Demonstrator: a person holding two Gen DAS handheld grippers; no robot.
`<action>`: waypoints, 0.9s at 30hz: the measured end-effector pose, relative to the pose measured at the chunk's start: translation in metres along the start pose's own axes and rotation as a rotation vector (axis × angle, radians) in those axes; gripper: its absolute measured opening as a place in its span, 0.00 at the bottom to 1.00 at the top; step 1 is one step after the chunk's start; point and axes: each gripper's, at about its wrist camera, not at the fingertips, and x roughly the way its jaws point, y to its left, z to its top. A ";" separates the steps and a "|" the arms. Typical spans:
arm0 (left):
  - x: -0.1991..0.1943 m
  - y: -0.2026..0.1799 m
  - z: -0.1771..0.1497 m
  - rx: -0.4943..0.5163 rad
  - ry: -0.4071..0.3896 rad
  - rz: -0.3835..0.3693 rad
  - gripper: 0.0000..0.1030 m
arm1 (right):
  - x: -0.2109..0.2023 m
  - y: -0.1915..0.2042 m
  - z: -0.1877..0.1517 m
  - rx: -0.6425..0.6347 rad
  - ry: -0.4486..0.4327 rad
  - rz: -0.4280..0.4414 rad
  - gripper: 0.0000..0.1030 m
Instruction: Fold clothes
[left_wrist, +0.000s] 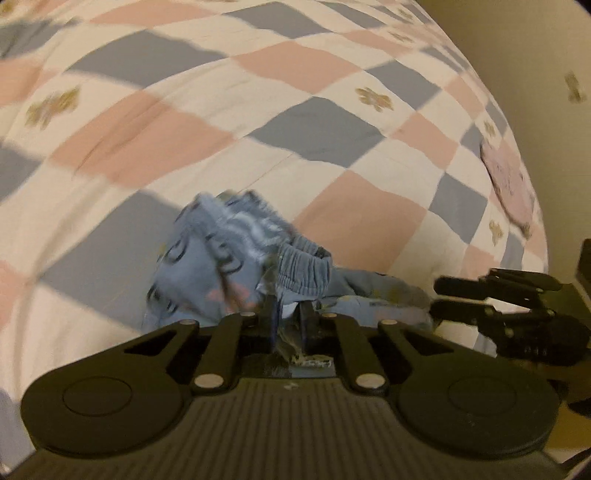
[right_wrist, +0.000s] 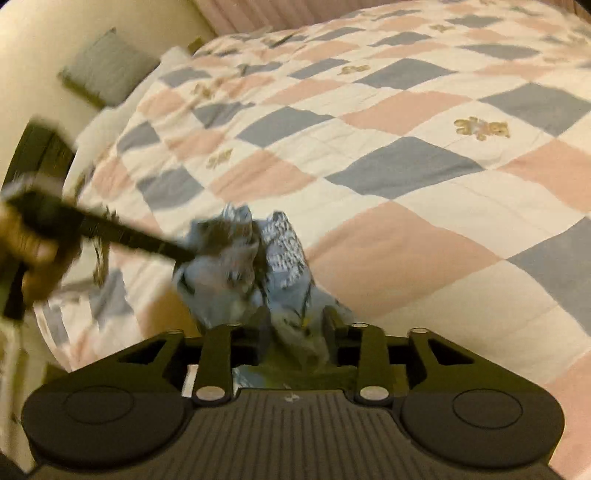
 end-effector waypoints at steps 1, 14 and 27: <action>-0.002 0.006 -0.004 -0.022 -0.006 -0.010 0.08 | 0.003 0.001 0.004 0.004 -0.005 0.013 0.38; -0.016 0.030 -0.029 -0.088 -0.094 -0.065 0.11 | 0.091 0.053 0.003 -0.207 0.158 0.066 0.46; 0.020 -0.029 -0.003 0.143 -0.030 -0.065 0.57 | 0.069 0.095 -0.034 -0.424 0.107 0.075 0.46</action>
